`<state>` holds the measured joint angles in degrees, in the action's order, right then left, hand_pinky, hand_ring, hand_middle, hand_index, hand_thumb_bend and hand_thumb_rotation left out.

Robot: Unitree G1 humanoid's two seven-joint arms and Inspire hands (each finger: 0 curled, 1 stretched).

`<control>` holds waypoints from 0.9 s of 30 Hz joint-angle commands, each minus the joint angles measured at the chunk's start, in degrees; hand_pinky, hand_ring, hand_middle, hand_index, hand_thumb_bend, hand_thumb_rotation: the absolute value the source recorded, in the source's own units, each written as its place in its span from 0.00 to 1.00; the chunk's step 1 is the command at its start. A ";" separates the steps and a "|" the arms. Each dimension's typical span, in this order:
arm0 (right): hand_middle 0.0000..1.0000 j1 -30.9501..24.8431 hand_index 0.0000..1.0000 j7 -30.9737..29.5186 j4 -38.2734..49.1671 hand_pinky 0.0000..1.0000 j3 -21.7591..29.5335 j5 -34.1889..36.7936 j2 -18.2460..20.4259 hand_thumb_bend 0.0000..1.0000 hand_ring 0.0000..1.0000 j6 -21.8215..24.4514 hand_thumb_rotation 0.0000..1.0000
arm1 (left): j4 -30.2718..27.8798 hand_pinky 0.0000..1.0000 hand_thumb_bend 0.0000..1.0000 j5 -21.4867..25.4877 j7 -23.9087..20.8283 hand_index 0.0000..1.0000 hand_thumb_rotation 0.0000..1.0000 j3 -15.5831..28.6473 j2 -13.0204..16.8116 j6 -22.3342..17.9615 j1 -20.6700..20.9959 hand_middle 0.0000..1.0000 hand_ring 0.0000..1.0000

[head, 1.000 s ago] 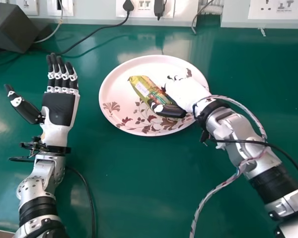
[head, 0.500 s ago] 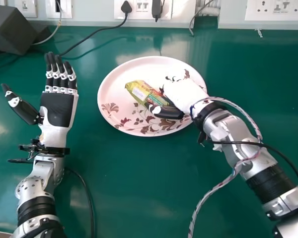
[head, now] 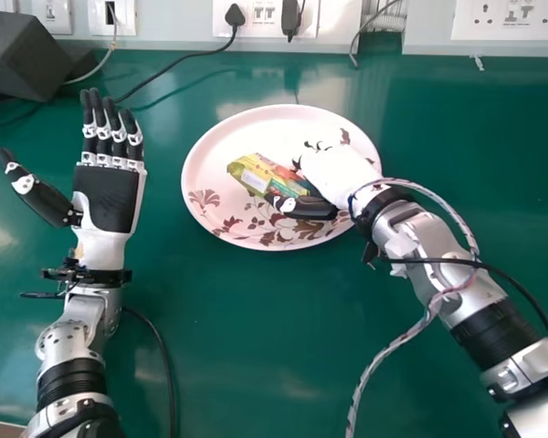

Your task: Pick up biscuit and place it in the plate

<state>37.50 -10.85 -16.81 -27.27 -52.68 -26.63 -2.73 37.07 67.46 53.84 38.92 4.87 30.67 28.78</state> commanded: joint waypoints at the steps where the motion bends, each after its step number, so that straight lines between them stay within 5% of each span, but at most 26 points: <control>1: 0.88 -2.09 0.69 -1.93 -1.53 0.60 -1.60 0.66 0.64 0.78 0.77 -0.61 0.58 | 4.98 0.76 1.00 -2.59 1.20 0.97 0.82 -0.21 -1.04 -0.98 -4.50 0.90 0.81; 11: 0.90 -1.74 0.69 -1.68 1.53 0.66 0.22 1.32 -0.05 0.83 0.84 0.08 0.68 | 3.92 0.77 1.00 -4.30 0.11 0.97 0.85 -0.41 -1.44 -3.88 -4.50 0.90 0.81; 27: 0.94 -2.90 0.71 -1.99 7.56 0.79 2.78 1.03 -0.81 0.88 0.93 2.12 0.76 | 4.18 0.78 1.00 -4.59 0.97 1.00 0.93 -1.11 0.11 -3.19 -4.35 0.94 0.84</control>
<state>35.24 -13.02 -10.16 -24.99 -52.04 -27.38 -0.76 37.74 65.22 54.28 37.80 5.85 27.68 29.77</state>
